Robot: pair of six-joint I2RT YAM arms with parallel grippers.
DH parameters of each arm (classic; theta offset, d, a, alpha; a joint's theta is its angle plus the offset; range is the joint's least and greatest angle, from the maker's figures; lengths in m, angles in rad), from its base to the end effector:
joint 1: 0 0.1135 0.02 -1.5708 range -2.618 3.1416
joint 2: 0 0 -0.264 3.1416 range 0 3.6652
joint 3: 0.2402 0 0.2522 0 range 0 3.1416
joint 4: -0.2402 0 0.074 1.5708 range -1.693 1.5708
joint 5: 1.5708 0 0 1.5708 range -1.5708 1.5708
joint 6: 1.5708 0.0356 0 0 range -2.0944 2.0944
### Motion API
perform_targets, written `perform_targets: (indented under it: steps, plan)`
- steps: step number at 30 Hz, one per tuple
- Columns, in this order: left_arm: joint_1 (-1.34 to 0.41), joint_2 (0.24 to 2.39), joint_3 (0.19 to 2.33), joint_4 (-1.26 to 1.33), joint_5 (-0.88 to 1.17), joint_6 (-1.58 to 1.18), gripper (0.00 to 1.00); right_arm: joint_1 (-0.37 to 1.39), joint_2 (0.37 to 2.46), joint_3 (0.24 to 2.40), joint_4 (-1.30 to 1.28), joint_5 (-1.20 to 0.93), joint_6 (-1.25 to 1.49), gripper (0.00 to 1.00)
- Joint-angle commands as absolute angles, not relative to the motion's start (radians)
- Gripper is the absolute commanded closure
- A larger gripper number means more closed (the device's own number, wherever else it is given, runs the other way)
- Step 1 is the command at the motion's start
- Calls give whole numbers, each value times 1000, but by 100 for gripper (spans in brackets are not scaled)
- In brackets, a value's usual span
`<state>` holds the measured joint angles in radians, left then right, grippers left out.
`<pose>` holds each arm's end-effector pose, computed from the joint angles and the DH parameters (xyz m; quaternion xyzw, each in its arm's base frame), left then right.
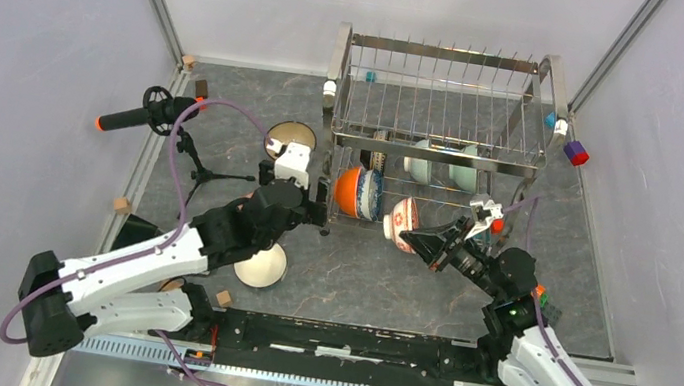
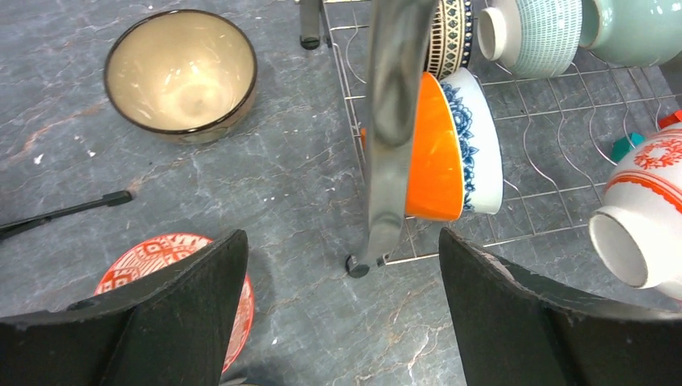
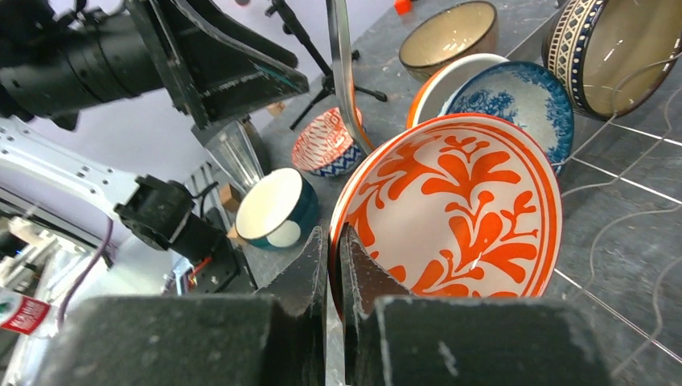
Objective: Unload the bowls from the dish rack
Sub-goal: Place the bowl with the bowl.
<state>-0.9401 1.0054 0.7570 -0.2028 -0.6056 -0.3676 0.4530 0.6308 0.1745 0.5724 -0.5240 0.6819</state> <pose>0.1483 -0.1687 0.2893 0.0765 0.8206 -0.1077 0.5560 0.1336 0.0848 0.2273 -0.1189 0.6601 0.5330 0.5158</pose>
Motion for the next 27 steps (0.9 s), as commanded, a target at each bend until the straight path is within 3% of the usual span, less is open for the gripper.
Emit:
perform_targets:
  steps: [1,12,27]
  plan:
    - [-942,921,796,-329,-659,-453,5,474,517,306,281,-532,466,100]
    - [-943,863,913,-695,-618,-704,0,592,503,523,-96,-388,189,100]
    - [-943,587,821,-752,-560,-761,0,1184,697,583,-101,170,-21,100]
